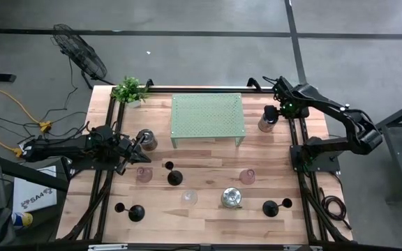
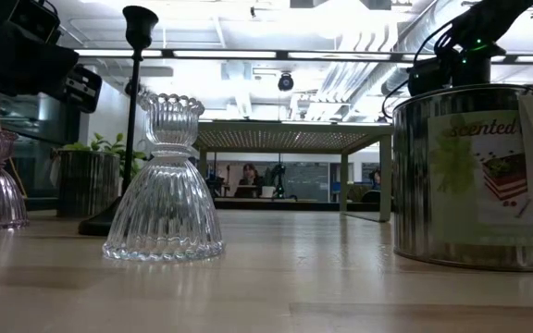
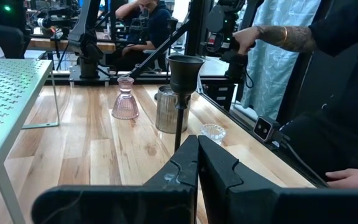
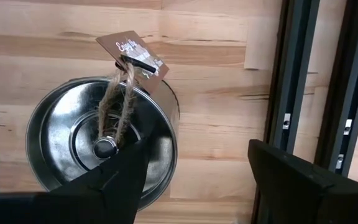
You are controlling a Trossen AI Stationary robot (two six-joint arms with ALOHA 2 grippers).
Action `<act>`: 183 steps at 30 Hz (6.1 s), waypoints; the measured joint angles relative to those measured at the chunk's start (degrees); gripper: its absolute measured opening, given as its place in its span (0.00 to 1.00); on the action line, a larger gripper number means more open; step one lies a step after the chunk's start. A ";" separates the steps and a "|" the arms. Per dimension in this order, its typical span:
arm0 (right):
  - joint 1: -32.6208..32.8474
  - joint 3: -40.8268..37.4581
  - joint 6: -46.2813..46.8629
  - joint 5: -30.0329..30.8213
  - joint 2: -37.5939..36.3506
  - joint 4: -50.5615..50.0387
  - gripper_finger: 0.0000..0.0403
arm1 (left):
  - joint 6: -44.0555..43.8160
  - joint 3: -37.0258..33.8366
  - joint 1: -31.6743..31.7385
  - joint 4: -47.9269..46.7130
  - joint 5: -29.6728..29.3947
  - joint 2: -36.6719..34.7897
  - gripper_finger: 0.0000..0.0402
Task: Pick & Place candle stick holders
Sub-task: Put the top right silver scented candle on the shelf
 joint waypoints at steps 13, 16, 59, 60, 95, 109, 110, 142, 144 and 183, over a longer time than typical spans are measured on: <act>0.03 -0.14 0.21 0.14 0.13 0.08 0.54 | 0.00 0.00 0.00 0.00 0.00 0.00 0.00; 0.03 -0.14 -0.09 -0.10 0.19 0.08 0.45 | 0.00 0.00 0.01 0.00 0.00 0.01 0.00; -0.04 -1.71 -1.60 1.51 -0.11 1.35 0.12 | 0.00 0.00 0.01 -0.02 0.00 0.00 0.00; -0.04 -1.71 -1.65 1.56 -0.11 1.33 0.12 | 0.00 0.00 0.01 -0.01 0.00 0.02 0.00; -0.01 0.42 -4.75 1.21 0.29 -1.07 0.01 | 0.00 0.00 0.01 0.00 0.00 0.02 0.00; 0.03 0.58 -5.84 0.83 0.24 -1.51 0.01 | 0.00 0.00 0.01 -0.01 0.01 0.01 0.00; 0.03 0.58 -5.86 0.85 0.24 -1.51 0.01 | 0.00 0.00 0.00 0.00 0.00 0.02 0.00; 0.55 9.59 -9.10 -0.24 -2.55 -9.11 0.01 | 0.00 0.00 0.02 -0.02 0.00 0.02 0.00; 0.58 11.94 -9.26 -1.09 -2.56 -9.86 0.01 | 0.00 0.00 0.00 0.00 0.00 0.02 0.00; 17.22 44.54 0.53 -10.15 17.84 -1.69 0.01 | 0.00 0.00 0.00 0.00 0.00 0.02 0.00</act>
